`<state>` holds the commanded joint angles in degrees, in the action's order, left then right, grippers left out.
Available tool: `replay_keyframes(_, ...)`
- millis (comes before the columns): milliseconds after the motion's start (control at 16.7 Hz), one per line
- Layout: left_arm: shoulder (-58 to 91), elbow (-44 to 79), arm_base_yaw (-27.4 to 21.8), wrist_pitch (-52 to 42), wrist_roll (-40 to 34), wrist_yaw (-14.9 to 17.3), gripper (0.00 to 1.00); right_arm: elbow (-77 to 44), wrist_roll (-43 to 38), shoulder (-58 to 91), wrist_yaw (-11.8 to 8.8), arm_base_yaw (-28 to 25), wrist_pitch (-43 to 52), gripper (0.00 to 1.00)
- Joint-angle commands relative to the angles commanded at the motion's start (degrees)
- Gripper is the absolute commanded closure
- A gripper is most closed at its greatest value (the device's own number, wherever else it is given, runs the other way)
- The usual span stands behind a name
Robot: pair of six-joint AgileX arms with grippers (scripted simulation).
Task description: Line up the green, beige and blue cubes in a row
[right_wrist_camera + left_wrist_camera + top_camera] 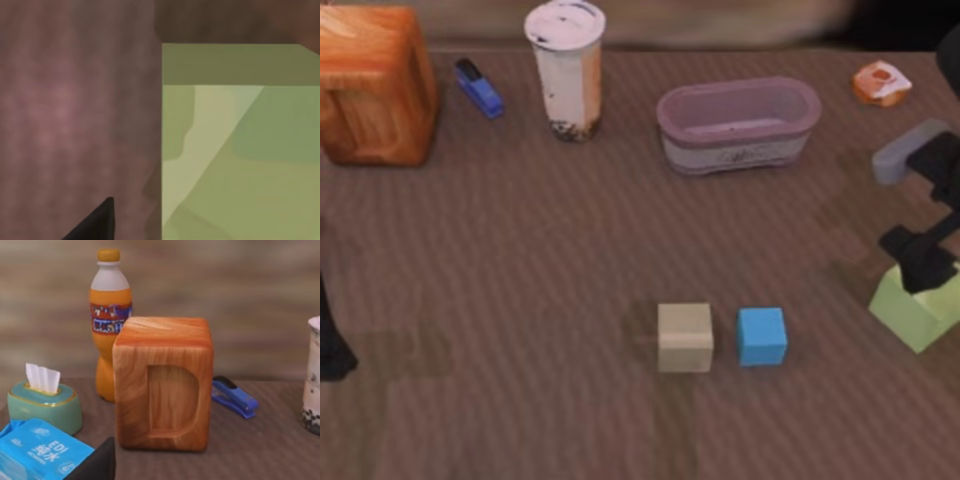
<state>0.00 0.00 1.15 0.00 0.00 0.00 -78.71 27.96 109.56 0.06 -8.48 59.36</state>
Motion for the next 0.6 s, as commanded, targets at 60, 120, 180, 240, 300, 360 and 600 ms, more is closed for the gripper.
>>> replay_keyframes(60,0.0,0.0,0.0,0.0,0.0,0.0,0.0,0.1,0.0,0.1,0.0,0.0,-0.2,0.0)
replay_keyframes(120,0.0,0.0,0.0,0.0,0.0,0.0,0.0,0.5,0.0,0.4,0.0,-0.1,-0.9,0.0)
replay_keyframes(180,0.0,0.0,0.0,0.0,0.0,0.0,0.0,1.2,0.0,0.9,0.0,-0.1,-2.2,0.0)
replay_keyframes(240,0.0,0.0,0.0,0.0,0.0,0.0,0.0,2.1,0.0,1.7,0.0,-0.2,-4.0,0.0)
replay_keyframes(300,0.0,0.0,0.0,0.0,0.0,0.0,0.0,3.3,0.0,2.6,0.0,-0.2,-6.0,0.0)
replay_keyframes(360,0.0,0.0,0.0,0.0,0.0,0.0,0.0,4.5,-0.1,3.6,0.0,-0.2,-8.3,0.0)
replay_keyframes(600,0.0,0.0,0.0,0.0,0.0,0.0,0.0,9.2,-0.2,7.5,0.0,-0.3,-17.0,0.0)
